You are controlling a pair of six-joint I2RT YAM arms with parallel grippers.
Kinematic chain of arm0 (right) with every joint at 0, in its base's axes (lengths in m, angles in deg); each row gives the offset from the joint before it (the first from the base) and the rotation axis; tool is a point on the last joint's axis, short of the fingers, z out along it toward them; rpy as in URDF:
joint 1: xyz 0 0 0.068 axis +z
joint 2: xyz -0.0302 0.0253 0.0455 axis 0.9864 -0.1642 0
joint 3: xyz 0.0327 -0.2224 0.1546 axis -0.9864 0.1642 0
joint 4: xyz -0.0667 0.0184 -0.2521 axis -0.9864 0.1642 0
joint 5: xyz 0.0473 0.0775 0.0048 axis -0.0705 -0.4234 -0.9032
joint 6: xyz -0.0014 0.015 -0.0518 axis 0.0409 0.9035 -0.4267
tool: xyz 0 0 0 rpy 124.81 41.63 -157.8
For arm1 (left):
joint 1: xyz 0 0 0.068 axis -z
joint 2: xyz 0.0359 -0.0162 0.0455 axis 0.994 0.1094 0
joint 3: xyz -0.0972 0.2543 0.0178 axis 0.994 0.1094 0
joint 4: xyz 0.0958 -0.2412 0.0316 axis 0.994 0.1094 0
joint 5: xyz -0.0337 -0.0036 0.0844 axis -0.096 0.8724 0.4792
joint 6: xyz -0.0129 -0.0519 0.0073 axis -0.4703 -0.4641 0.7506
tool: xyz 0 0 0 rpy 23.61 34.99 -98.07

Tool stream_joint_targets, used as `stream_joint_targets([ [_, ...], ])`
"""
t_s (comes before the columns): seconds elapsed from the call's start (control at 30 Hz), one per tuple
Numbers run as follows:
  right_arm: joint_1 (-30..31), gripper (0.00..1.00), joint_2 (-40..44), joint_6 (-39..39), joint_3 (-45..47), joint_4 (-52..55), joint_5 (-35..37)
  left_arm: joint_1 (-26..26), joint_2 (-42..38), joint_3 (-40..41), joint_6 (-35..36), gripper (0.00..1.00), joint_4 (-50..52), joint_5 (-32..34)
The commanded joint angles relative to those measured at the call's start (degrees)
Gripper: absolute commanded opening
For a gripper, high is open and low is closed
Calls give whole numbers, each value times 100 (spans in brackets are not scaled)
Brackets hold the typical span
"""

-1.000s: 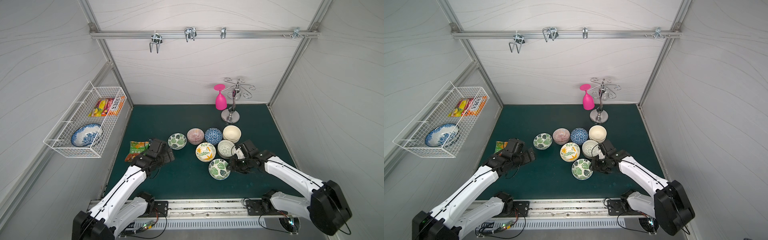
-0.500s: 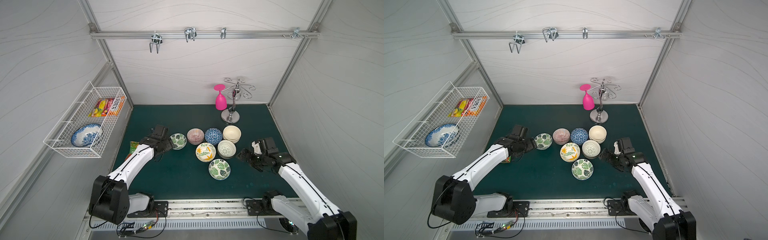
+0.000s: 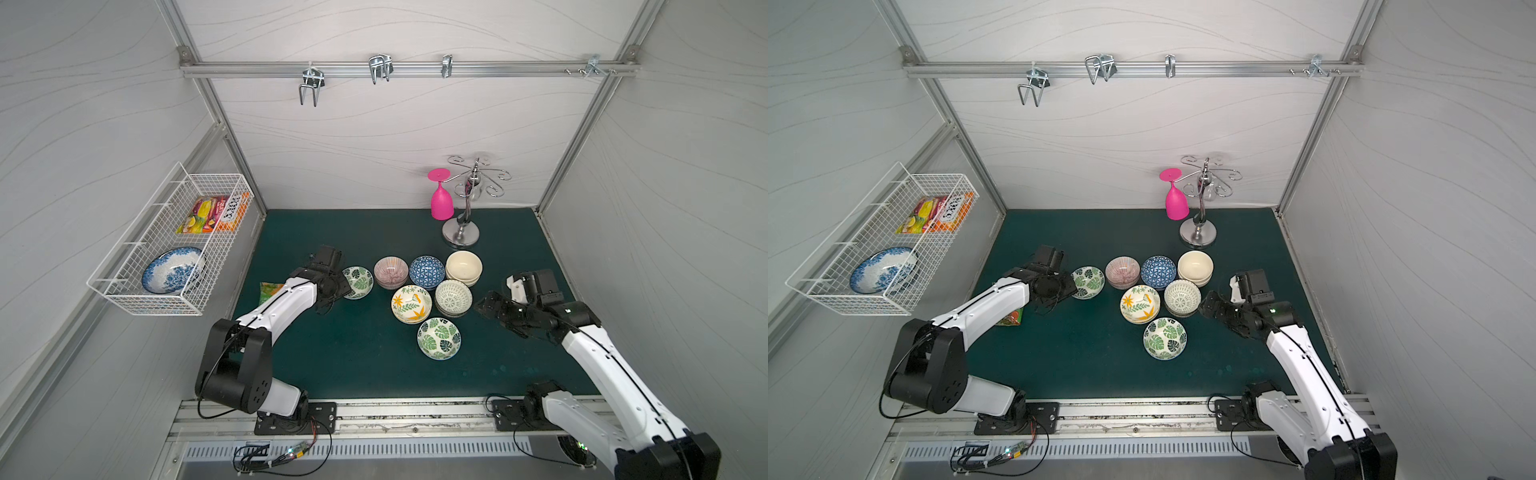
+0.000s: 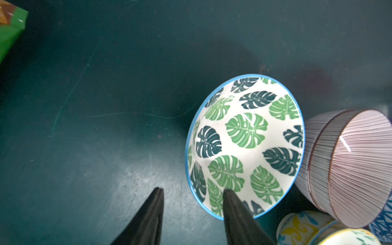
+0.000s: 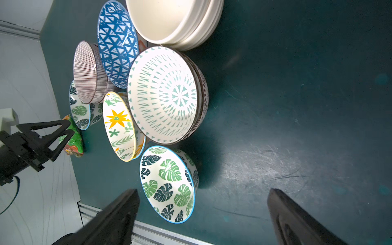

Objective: Stack the bowls
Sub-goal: Pick up the bowl from the center of the board.

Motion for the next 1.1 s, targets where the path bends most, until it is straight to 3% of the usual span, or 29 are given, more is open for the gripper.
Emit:
stream_joint_targets([
  [0.0, -30, 99, 129, -5, -24, 149, -27, -33, 133, 24, -80, 45, -325, -99],
  [0.6, -28, 99, 235, 20, -115, 277, 66, -42, 439, 197, -111, 25, -420, -16],
  [0.9, -31, 99, 235, 30, -255, 337, 186, -76, 354, 282, -153, 2, -370, 44],
  [1.07, -31, 99, 258, 22, -300, 356, 161, -119, 143, 307, -192, 0, -197, 147],
])
